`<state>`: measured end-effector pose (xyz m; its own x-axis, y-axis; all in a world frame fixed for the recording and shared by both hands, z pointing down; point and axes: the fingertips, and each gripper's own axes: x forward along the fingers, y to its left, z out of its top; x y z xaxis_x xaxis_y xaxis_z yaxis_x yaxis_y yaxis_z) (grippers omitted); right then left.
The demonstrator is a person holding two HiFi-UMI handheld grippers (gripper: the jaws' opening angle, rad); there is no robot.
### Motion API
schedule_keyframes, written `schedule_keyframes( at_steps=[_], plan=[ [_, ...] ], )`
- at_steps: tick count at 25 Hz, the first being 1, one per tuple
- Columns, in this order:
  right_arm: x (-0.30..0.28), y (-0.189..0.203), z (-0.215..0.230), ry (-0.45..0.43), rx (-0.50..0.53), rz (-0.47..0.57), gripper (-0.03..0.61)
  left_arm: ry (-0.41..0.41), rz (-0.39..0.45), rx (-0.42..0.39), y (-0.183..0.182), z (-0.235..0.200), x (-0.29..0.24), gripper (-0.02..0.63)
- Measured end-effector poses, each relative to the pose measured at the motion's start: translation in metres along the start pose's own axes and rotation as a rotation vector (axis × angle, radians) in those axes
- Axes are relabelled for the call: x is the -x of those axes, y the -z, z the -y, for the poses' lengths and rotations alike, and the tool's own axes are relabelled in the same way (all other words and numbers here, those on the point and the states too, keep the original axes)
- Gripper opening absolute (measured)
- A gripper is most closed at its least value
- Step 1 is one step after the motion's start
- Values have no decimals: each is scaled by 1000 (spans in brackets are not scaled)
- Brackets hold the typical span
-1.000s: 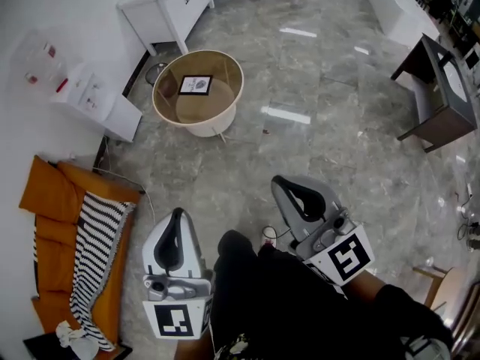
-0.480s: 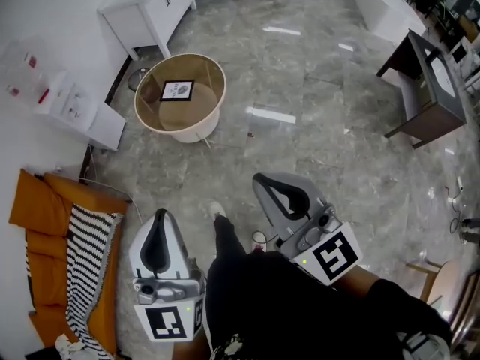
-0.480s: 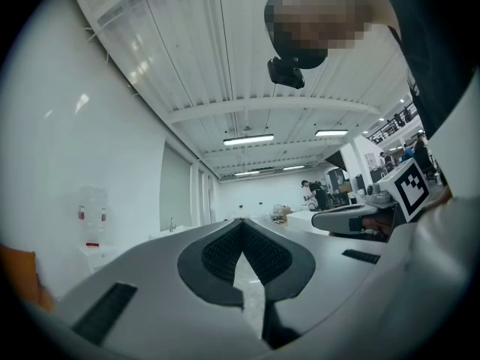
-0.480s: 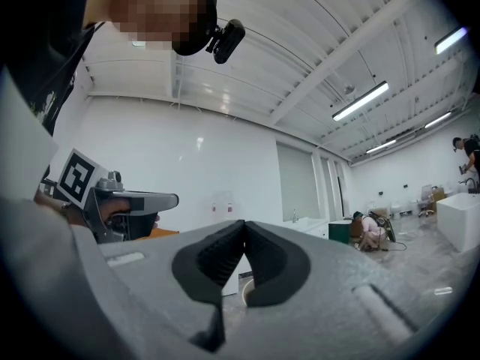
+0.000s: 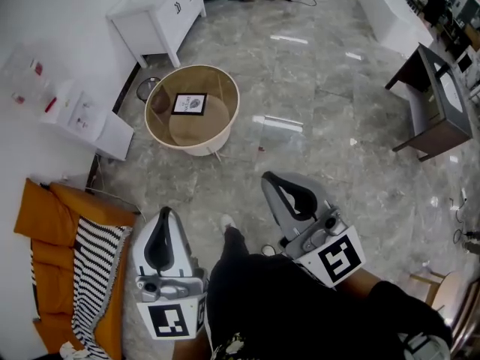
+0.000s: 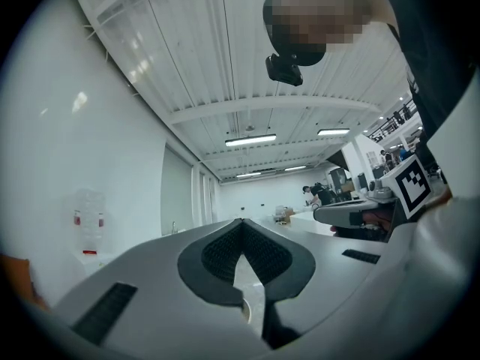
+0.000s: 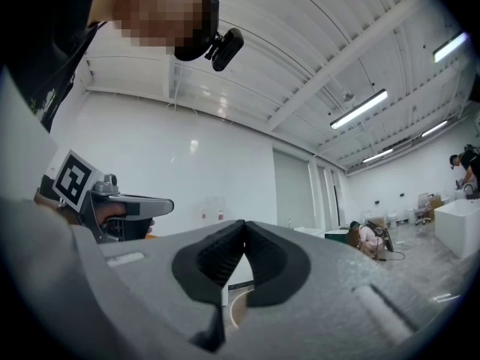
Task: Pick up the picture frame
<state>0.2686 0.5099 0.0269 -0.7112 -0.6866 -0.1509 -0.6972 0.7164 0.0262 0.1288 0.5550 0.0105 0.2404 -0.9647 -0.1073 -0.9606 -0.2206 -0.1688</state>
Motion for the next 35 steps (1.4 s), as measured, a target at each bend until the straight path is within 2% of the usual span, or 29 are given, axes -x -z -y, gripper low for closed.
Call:
schedule_keyframes(
  at_steps=[12,23,27,31,35],
  plan=[
    [-99,10,5,43,9,-24,-3,43,-4,5,20,-84,-58,12],
    [-178,25,-11,102,48,-32,-3,115,52,27,40,-161,-96,12],
    [-191,26,-16,122,62,-35,-3,136,66,28,44,-178,-104,12],
    [-196,33,-12,153,74,-61,-3,151,96,66,44,-188,-112,12],
    [-206,32,-4,182,93,-21,-3,166,65,63,59,-193,-120,12]
  ],
)
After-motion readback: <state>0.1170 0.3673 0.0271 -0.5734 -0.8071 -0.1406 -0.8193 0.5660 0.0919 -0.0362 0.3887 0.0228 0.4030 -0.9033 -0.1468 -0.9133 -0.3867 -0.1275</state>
